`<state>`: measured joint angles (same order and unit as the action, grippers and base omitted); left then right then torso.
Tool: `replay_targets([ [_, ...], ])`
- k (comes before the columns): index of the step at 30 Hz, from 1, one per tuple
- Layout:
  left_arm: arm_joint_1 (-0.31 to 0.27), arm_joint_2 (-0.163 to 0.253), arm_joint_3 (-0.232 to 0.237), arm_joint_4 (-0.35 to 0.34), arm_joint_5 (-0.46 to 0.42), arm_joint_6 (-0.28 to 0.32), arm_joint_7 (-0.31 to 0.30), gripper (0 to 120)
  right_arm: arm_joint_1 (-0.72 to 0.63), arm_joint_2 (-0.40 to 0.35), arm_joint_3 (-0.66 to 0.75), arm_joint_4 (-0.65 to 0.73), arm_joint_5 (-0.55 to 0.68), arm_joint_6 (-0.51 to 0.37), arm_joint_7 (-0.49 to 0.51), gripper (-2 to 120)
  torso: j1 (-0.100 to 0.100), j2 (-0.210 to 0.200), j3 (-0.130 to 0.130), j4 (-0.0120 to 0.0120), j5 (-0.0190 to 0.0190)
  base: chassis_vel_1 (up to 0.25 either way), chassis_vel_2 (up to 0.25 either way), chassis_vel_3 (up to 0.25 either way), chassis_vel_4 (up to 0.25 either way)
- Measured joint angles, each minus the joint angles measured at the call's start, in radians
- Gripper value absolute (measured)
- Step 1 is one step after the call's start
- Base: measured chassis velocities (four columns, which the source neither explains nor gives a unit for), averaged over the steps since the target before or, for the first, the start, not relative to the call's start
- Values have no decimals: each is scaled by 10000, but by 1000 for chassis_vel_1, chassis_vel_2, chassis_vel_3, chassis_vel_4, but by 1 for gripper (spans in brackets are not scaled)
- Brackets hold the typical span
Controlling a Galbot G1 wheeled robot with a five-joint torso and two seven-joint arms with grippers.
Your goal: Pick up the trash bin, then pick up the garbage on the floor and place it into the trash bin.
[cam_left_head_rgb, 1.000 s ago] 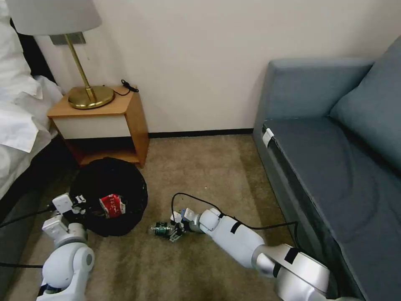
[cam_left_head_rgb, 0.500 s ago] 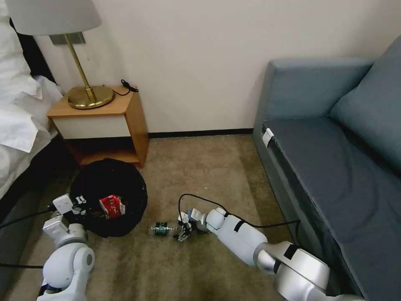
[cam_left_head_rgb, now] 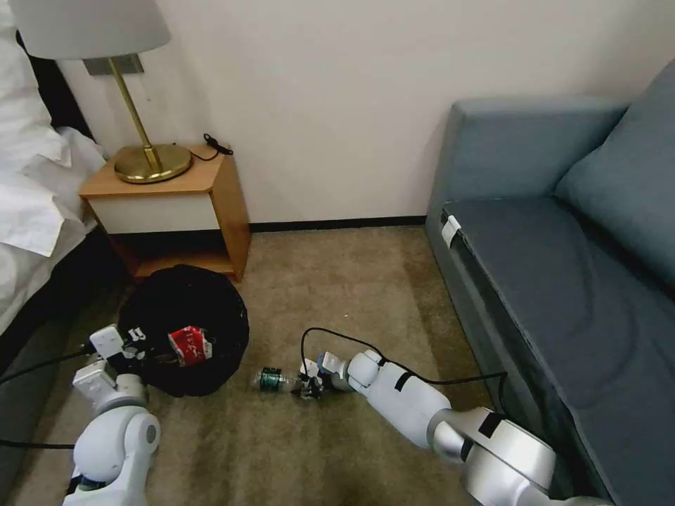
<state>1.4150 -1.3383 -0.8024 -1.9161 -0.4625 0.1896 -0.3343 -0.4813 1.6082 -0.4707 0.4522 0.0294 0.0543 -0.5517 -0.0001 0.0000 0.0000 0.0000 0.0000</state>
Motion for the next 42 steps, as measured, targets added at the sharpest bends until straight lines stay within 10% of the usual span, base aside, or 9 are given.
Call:
replay_targets([
  [24,167,158,-113,-19,-117,13,-16,5,-91,-163,945,775,299,-92,-10,30,0,0,0,3,0,0,0,0,0],
  [35,509,216,-129,-268,-225,20,-19,5,1079,-185,4326,-123,-780,389,233,30,1,0,0,0,0,0,0,0,0],
  [42,469,202,-16,-268,-218,25,-17,5,1134,-495,4113,1878,808,-80,419,30,1,0,0,-1,-1,0,0,0,0],
])
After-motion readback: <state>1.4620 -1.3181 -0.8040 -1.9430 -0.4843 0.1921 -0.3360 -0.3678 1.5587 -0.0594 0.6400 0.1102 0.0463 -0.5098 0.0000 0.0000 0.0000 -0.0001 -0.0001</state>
